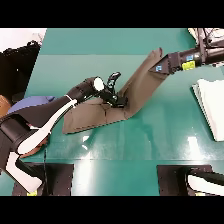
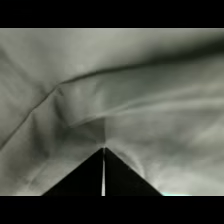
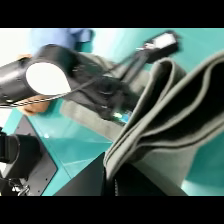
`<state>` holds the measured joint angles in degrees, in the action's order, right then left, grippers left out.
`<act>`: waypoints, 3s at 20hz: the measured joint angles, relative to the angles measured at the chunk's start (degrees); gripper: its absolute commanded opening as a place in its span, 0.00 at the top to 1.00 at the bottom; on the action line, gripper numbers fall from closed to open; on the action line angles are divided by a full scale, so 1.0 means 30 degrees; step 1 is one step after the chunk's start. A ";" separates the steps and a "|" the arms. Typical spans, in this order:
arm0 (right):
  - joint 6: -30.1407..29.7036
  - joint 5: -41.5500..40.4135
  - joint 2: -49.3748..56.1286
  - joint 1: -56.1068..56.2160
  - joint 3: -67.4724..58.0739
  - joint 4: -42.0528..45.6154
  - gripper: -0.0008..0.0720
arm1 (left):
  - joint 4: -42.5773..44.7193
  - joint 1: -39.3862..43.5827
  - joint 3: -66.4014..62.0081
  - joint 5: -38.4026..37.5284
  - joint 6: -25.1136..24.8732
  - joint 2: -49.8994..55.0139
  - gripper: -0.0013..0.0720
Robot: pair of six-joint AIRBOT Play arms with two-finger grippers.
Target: Fold the shirts.
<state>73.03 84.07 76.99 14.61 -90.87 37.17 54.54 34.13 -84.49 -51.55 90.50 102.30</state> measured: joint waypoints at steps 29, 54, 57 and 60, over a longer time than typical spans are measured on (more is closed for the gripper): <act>-0.2878 -0.6266 0.3395 0.6725 0.4466 0.1909 0.23 | 0.7912 -1.0535 -0.0306 -0.5574 0.0204 -1.1519 0.95; -0.2841 -0.4328 1.0520 0.5552 -0.0029 -0.1311 0.97 | 0.4860 -0.9071 -0.0306 -0.5304 0.0189 -1.1526 0.95; -0.2739 -0.4903 0.8313 0.3002 0.0342 -0.0576 0.97 | 0.4721 -0.7359 -0.0306 -0.4699 0.0189 -1.1526 0.95; -0.2601 -0.5180 0.5952 -0.0721 0.0940 0.0408 0.97 | 0.4714 -0.5770 -0.0306 -0.3643 0.0189 -1.1526 0.95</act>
<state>65.23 68.53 94.85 12.45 -88.05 38.39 68.69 16.82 -85.41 -62.48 91.07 67.72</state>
